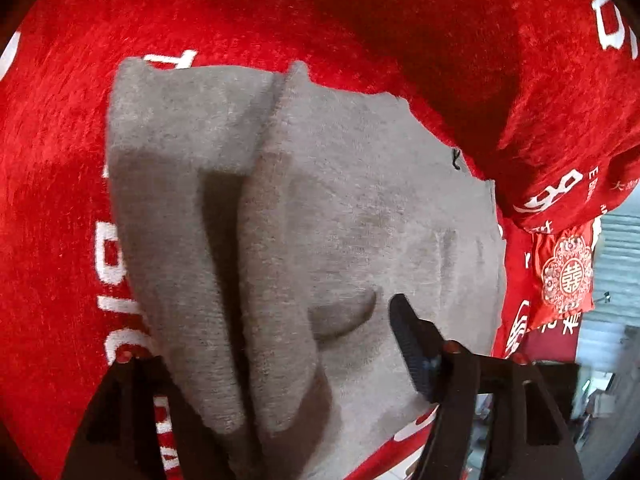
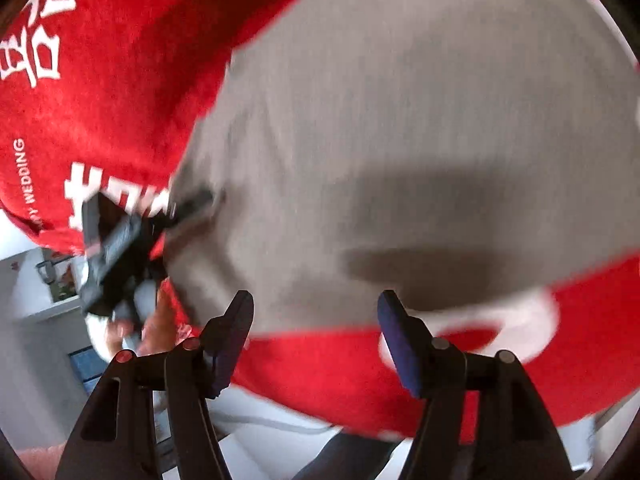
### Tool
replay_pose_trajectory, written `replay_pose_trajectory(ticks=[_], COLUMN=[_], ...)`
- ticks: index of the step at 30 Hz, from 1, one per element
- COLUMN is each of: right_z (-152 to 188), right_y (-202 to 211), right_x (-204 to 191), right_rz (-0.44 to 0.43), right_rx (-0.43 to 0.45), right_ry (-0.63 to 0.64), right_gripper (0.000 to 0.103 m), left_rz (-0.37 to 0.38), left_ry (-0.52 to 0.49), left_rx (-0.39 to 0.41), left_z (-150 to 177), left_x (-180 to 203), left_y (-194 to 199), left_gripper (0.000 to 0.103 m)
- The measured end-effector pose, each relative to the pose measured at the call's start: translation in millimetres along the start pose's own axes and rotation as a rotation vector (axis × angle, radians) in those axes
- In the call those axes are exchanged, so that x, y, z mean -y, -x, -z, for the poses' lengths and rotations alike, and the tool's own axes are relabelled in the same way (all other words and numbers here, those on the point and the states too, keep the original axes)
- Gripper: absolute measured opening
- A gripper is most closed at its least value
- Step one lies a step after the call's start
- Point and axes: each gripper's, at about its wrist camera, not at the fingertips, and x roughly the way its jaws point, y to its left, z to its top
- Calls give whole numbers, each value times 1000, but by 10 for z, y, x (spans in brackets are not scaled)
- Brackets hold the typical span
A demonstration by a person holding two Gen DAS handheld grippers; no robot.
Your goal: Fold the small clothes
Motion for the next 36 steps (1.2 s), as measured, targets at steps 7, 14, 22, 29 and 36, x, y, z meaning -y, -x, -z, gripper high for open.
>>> replay_pose_trajectory(ticks=[7, 14, 22, 29, 36], right_z=[-506, -608, -669, -701, -759], right_y=[-3, -314, -16, 479, 1020], right_x=[-263, -309, 66, 517, 1366], right_rz=[163, 213, 46, -85, -200], right_rx=[117, 54, 9, 27, 80], right_ry=[152, 237, 148, 60, -97], right_gripper=[9, 8, 9, 9, 13], left_rz=[-70, -222, -82, 13, -4], left_ry=[-51, -84, -110, -256, -415], left_rx=[-5, 61, 162, 171, 80], left_z=[2, 21, 60, 80, 255], left_x=[151, 222, 813, 1861, 2991], left_y=[-84, -60, 286, 248, -536], left_gripper=[81, 22, 19, 19, 19])
